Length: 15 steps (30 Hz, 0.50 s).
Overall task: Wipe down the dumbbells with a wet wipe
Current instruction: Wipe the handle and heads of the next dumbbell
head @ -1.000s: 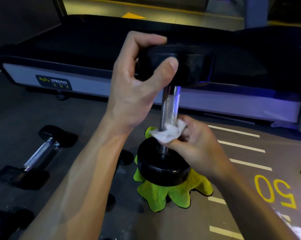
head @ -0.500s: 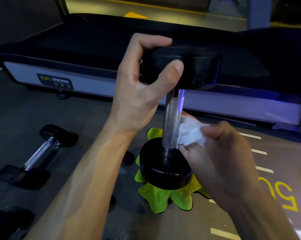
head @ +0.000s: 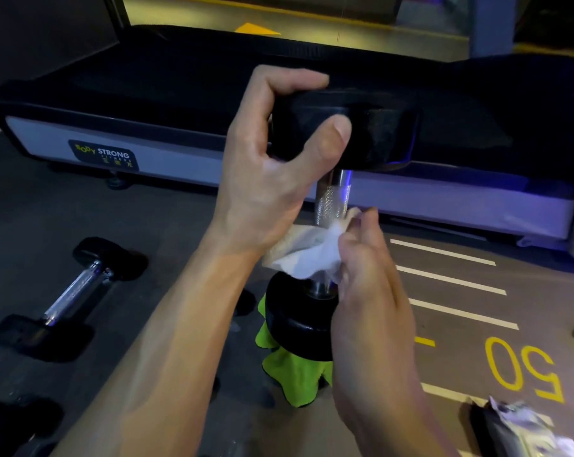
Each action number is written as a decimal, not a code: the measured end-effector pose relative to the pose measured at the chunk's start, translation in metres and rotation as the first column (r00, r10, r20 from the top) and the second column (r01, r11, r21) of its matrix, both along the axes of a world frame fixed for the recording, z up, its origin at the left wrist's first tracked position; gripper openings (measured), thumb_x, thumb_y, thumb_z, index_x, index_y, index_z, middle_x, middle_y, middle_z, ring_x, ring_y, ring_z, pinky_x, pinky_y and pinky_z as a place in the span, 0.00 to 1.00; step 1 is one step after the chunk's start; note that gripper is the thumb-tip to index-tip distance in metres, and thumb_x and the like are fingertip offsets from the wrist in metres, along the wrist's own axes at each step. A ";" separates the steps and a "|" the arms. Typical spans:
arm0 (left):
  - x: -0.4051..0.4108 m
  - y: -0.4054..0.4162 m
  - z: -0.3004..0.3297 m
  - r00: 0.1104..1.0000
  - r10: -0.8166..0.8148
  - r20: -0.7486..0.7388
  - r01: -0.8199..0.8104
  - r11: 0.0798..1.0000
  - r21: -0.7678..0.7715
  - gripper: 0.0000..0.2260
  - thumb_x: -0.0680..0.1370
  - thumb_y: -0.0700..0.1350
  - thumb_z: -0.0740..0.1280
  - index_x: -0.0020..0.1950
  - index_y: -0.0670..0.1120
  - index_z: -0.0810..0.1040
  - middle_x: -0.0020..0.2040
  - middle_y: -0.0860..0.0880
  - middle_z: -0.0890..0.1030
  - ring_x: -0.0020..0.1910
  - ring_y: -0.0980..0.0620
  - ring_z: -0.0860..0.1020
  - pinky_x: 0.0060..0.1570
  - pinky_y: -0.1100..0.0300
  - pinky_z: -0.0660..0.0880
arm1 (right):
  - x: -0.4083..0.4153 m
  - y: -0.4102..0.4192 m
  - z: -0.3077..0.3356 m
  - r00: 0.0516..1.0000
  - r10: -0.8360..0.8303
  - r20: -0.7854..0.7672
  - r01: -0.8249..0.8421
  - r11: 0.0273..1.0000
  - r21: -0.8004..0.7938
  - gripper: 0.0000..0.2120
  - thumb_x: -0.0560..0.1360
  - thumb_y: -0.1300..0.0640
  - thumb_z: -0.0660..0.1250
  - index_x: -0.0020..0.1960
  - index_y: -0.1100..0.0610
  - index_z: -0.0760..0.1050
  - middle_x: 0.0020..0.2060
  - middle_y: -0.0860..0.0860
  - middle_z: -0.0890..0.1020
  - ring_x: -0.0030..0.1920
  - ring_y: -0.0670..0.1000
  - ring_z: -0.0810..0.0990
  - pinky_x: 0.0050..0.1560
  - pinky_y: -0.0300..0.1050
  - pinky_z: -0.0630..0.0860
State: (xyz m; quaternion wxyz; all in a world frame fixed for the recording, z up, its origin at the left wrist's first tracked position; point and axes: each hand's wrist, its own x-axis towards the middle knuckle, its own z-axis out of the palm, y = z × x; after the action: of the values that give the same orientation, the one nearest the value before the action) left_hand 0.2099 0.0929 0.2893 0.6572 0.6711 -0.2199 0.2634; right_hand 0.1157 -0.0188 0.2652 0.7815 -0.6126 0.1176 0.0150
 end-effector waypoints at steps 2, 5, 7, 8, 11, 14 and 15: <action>-0.001 -0.001 0.000 1.000 -0.003 -0.002 0.003 1.000 -0.010 0.16 0.78 0.47 0.70 0.62 0.42 0.73 0.53 0.50 0.77 0.50 0.58 0.77 0.52 0.62 0.74 | 0.002 -0.002 -0.006 0.994 -0.058 0.092 0.054 0.998 0.044 0.24 0.85 0.56 0.61 0.80 0.44 0.65 0.72 0.35 0.75 0.71 0.34 0.72 0.78 0.47 0.64; -0.001 -0.002 0.001 1.000 0.004 -0.002 -0.004 1.000 -0.011 0.16 0.78 0.47 0.70 0.62 0.41 0.73 0.52 0.51 0.78 0.50 0.59 0.77 0.52 0.63 0.74 | 0.009 -0.004 -0.014 0.970 -0.050 0.237 0.075 0.992 -0.098 0.23 0.83 0.60 0.66 0.77 0.49 0.70 0.66 0.38 0.81 0.67 0.36 0.77 0.73 0.46 0.72; -0.001 -0.001 0.001 1.000 0.011 -0.001 -0.011 1.000 -0.003 0.17 0.78 0.47 0.70 0.62 0.41 0.73 0.53 0.51 0.78 0.50 0.59 0.77 0.52 0.64 0.74 | 0.017 -0.008 -0.021 0.957 -0.018 0.289 0.064 0.986 -0.152 0.20 0.82 0.64 0.68 0.72 0.51 0.74 0.60 0.41 0.86 0.62 0.40 0.82 0.66 0.43 0.77; -0.001 -0.001 0.000 1.000 0.014 -0.003 -0.014 1.000 -0.003 0.16 0.78 0.47 0.70 0.62 0.41 0.73 0.53 0.51 0.78 0.50 0.59 0.77 0.52 0.64 0.74 | 0.023 -0.010 -0.023 0.953 0.007 0.304 0.053 0.980 -0.190 0.16 0.82 0.64 0.68 0.68 0.52 0.77 0.55 0.43 0.87 0.59 0.42 0.85 0.61 0.42 0.80; -0.001 0.000 0.000 1.000 0.017 -0.010 -0.017 1.000 -0.011 0.16 0.78 0.48 0.70 0.62 0.41 0.73 0.54 0.50 0.78 0.51 0.58 0.78 0.53 0.63 0.74 | 0.038 -0.011 -0.024 0.968 0.089 0.233 -0.019 0.958 -0.288 0.10 0.84 0.52 0.63 0.53 0.55 0.81 0.44 0.50 0.88 0.45 0.51 0.87 0.51 0.52 0.83; -0.001 0.001 0.000 1.000 0.008 -0.017 -0.008 1.000 -0.019 0.16 0.78 0.48 0.70 0.62 0.42 0.74 0.55 0.49 0.78 0.53 0.59 0.78 0.55 0.63 0.74 | 0.051 -0.014 -0.017 0.989 0.148 -0.030 -0.151 0.978 -0.144 0.25 0.85 0.46 0.58 0.36 0.54 0.83 0.33 0.51 0.85 0.37 0.52 0.83 0.48 0.46 0.79; -0.001 0.002 0.000 1.000 -0.002 -0.018 0.002 1.000 -0.022 0.16 0.77 0.48 0.70 0.61 0.43 0.74 0.56 0.48 0.78 0.53 0.58 0.78 0.55 0.63 0.74 | 0.056 -0.015 -0.014 0.975 0.214 -0.068 -0.218 0.973 -0.073 0.29 0.84 0.42 0.56 0.33 0.54 0.82 0.32 0.54 0.83 0.37 0.55 0.82 0.47 0.48 0.78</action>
State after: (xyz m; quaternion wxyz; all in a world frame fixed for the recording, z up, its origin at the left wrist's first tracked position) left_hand 0.2091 0.0946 0.2893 0.6668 0.6659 -0.2119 0.2592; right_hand 0.1716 -0.0342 0.2510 0.7461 -0.6519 0.0740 0.1133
